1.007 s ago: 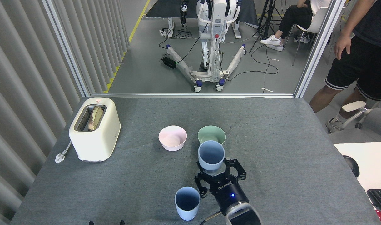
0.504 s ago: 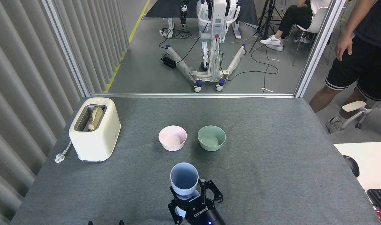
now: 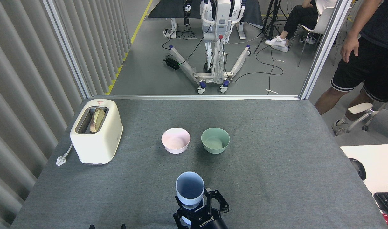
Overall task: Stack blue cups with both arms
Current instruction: 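Lower the held cup into the first blue cup with the right gripper, then open the right gripper and pull it back from the stacked cups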
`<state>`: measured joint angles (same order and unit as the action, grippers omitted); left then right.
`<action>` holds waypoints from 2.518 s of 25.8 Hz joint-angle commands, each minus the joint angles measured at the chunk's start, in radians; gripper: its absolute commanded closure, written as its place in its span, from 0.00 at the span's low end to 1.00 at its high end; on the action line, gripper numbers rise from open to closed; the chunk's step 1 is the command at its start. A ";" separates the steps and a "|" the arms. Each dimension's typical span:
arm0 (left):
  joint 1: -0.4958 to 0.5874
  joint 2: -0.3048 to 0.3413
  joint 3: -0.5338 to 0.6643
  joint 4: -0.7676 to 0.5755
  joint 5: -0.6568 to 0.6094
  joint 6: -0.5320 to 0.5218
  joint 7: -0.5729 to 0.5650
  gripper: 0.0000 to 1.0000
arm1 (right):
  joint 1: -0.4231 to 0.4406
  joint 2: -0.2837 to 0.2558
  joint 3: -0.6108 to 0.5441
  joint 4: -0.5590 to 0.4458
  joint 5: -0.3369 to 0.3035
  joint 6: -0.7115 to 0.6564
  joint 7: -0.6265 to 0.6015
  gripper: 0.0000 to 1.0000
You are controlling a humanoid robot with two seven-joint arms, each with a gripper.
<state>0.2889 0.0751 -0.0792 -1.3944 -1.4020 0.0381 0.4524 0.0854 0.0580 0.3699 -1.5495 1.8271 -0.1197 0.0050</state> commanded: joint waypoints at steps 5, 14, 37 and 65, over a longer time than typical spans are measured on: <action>-0.002 0.000 0.001 0.002 0.002 0.000 0.000 0.00 | 0.008 -0.001 -0.003 0.014 0.000 0.000 -0.010 0.48; -0.002 0.003 0.022 0.002 0.008 -0.004 0.000 0.00 | 0.014 -0.001 -0.003 0.032 -0.005 0.044 -0.008 0.01; -0.002 0.005 0.022 0.002 0.008 -0.004 0.000 0.00 | 0.005 -0.021 -0.166 -0.084 -0.192 0.034 -0.086 0.00; 0.003 0.005 0.018 -0.040 0.005 -0.006 0.000 0.00 | 0.333 -0.136 -0.364 0.055 -0.335 -0.008 -0.436 0.00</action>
<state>0.2891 0.0798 -0.0610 -1.4242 -1.3975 0.0321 0.4520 0.4180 -0.0781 0.0139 -1.5099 1.4932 -0.1229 -0.4305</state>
